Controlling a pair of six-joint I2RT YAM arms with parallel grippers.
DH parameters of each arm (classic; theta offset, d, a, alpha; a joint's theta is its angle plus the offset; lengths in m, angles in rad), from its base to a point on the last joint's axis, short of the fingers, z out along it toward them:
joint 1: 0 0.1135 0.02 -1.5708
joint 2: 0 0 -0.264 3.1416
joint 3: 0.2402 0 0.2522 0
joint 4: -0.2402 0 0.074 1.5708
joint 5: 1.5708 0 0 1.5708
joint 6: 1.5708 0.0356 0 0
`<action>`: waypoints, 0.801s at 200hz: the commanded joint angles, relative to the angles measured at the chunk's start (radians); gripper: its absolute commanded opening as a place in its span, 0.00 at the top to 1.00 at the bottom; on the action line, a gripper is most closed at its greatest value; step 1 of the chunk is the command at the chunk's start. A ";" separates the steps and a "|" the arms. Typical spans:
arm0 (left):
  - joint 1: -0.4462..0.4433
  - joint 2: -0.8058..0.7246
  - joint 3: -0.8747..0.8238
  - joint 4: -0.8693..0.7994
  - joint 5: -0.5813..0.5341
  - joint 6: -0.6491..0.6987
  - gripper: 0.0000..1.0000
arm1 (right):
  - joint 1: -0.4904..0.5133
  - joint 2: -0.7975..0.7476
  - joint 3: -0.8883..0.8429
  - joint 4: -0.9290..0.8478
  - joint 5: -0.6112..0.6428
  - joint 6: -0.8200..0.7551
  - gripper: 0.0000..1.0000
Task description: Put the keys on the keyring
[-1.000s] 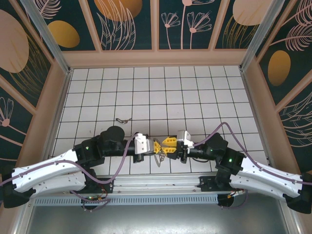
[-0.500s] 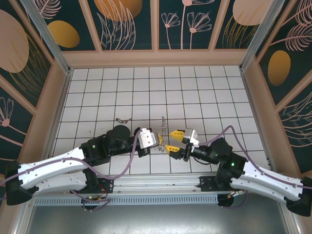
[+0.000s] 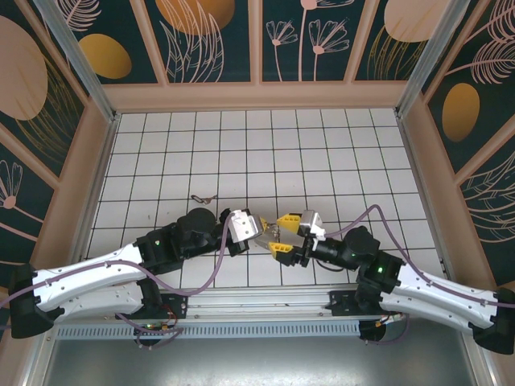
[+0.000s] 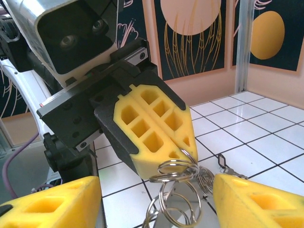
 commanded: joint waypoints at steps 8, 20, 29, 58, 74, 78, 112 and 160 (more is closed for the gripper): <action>0.004 -0.019 -0.001 0.050 0.009 0.007 1.00 | 0.009 0.023 -0.003 0.054 0.015 0.021 0.37; 0.004 -0.021 -0.001 0.050 0.018 0.005 1.00 | 0.009 0.040 0.009 0.040 0.026 0.013 0.39; 0.004 -0.025 -0.001 0.050 0.022 0.003 1.00 | 0.008 0.054 0.014 0.032 0.042 0.009 0.42; 0.004 -0.053 -0.011 0.061 0.022 0.001 1.00 | 0.010 0.071 0.016 0.007 0.092 0.006 0.59; 0.004 -0.065 -0.013 0.060 0.029 -0.002 1.00 | 0.009 0.068 0.016 -0.003 0.116 0.002 0.68; 0.004 -0.065 -0.012 0.058 0.032 -0.004 1.00 | 0.009 0.066 0.016 -0.006 0.122 0.000 0.70; 0.004 -0.050 -0.009 0.051 0.057 -0.022 1.00 | 0.010 0.057 0.017 0.000 0.144 -0.018 0.93; 0.005 -0.041 -0.018 0.071 0.087 -0.071 1.00 | 0.021 0.011 -0.008 0.028 0.177 -0.051 1.00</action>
